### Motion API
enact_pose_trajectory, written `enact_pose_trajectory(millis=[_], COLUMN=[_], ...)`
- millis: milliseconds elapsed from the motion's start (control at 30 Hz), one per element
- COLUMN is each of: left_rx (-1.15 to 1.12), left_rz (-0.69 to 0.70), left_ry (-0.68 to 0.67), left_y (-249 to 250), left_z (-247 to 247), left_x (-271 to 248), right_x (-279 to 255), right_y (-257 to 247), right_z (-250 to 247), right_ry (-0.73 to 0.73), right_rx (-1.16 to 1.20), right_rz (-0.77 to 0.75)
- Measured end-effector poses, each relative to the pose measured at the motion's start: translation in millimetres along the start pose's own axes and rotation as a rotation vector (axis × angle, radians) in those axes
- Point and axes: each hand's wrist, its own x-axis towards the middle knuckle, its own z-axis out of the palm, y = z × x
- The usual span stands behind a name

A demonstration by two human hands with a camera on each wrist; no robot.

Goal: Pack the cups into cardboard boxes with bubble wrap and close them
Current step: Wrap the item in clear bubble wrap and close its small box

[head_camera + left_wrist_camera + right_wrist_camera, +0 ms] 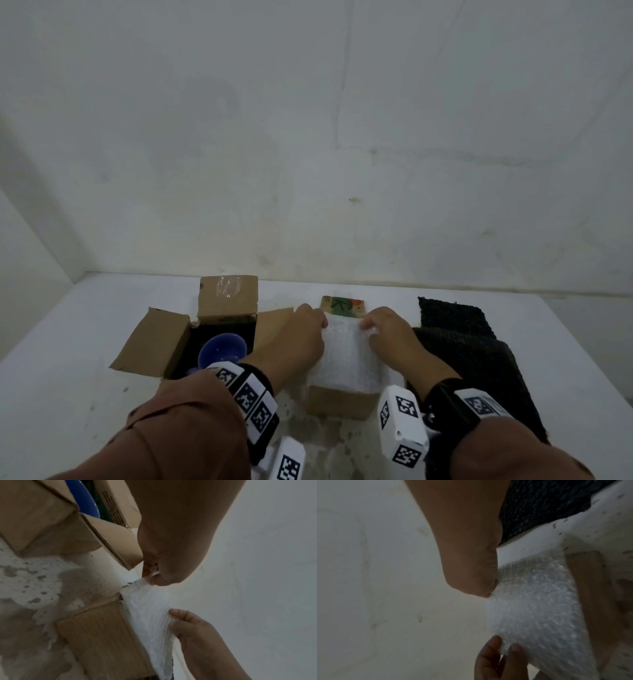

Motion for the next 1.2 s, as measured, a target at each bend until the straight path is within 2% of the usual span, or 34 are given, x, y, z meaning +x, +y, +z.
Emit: enact_pose_trajectory(millis=[133,233,333,400,467,567,700,833,1000,1200], left_rx=[0.41,0.624,0.612,0.641,0.685,0.749,0.786,0.829,0.872,0.905], left_rz=[0.175,0.236,0.217,0.223,0.236,0.258,0.264,0.243,0.246,0.223], left_ry=[0.049,-0.014,-0.226,-0.309,-0.305,-0.233,-0.161,-0.172,-0.192,-0.251], left_y=[-2.2,-3.7,-5.7,-4.7,-4.5,-6.7,-9.7,-4.4,-0.8,4.6], left_z=[9.7,7.3,-2.8,-7.2,-6.7,1.5,13.9,19.8,13.5,7.5], left_x=[-1.9,-6.1,-6.7,-6.4,-4.7,-0.6,-0.1,-2.1,-3.0,-2.3], right_x=[-3.2,-8.1,-13.0,-15.2,-16.2,-14.4,-15.0,-21.4,-19.0,-20.5], right_y=[-1.8,-7.0,-9.0,-10.6,-12.3,-10.2,-6.1,-6.2,-7.1,-15.5], right_z=[4.5,-2.1,-16.3,-20.5,-18.1,-10.7,-1.1,12.1,-2.7,-8.1], right_ry=[0.045,-0.06,-0.279,-0.36,-0.359,-0.278,-0.249,-0.18,-0.276,-0.287], right_rx=[-0.37,-0.496,-0.515,-0.57,-0.681,-0.806,-0.844,-0.862,-0.801,-0.855], right_rz=[-0.108,-0.157,-0.155,-0.145,-0.158,-0.195,-0.185,-0.174,-0.163,-0.135])
